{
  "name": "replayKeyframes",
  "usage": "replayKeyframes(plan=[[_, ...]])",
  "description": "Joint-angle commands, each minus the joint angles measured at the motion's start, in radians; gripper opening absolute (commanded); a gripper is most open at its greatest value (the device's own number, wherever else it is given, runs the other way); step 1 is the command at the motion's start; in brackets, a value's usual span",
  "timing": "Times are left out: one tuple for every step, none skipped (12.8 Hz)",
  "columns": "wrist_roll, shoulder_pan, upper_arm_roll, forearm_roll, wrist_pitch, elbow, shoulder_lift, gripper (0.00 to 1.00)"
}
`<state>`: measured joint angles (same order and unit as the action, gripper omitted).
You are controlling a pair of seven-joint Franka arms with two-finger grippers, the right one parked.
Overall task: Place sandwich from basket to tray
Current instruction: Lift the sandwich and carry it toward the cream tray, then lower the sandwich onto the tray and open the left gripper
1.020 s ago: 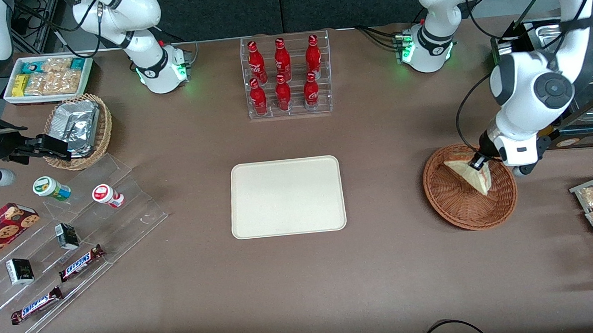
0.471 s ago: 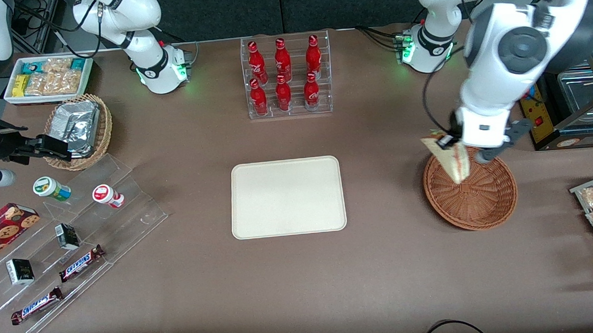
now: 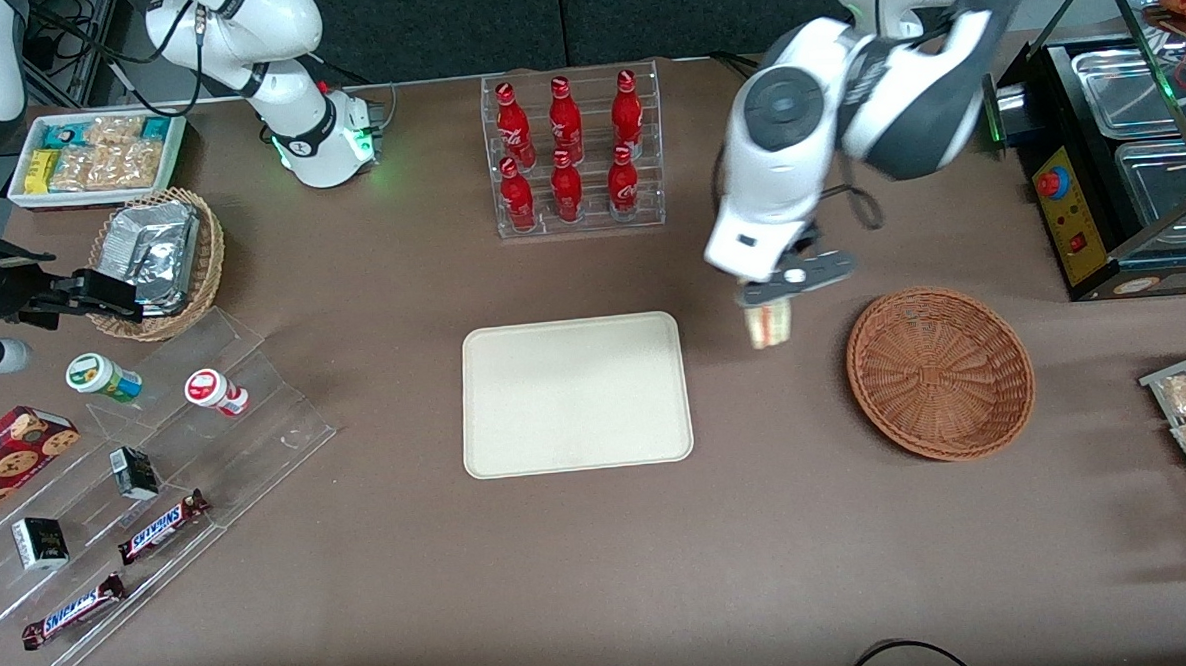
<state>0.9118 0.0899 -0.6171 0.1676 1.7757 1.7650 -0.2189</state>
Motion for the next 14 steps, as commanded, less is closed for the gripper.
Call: replayKeyframes(plan=[[0.010,0.079,0.003,0.030,0.023,-0.152,-0.184,0.03],[0.019,0.111,0.005,0.032,0.063,-0.183,-0.235,0.03],[0.054,0.146,0.011,0.064,0.079,-0.231,-0.296,0.02],[0.090,0.163,0.011,0.125,0.080,-0.260,-0.354,0.02],[0.135,0.183,0.011,0.191,0.086,-0.291,-0.416,0.02],[0.165,0.215,0.013,0.235,0.111,-0.332,-0.468,0.02],[0.194,0.224,0.013,0.259,0.143,-0.353,-0.509,0.02],[0.212,0.234,0.013,0.277,0.172,-0.355,-0.526,0.02],[0.225,0.247,0.013,0.303,0.197,-0.354,-0.542,0.02],[0.243,0.260,0.013,0.322,0.209,-0.355,-0.560,0.02],[0.268,0.269,0.014,0.352,0.229,-0.355,-0.579,0.02],[0.298,0.277,0.016,0.374,0.255,-0.355,-0.597,0.02],[0.320,0.287,0.017,0.406,0.272,-0.354,-0.617,0.02],[0.328,0.289,0.016,0.430,0.280,-0.355,-0.635,0.02]])
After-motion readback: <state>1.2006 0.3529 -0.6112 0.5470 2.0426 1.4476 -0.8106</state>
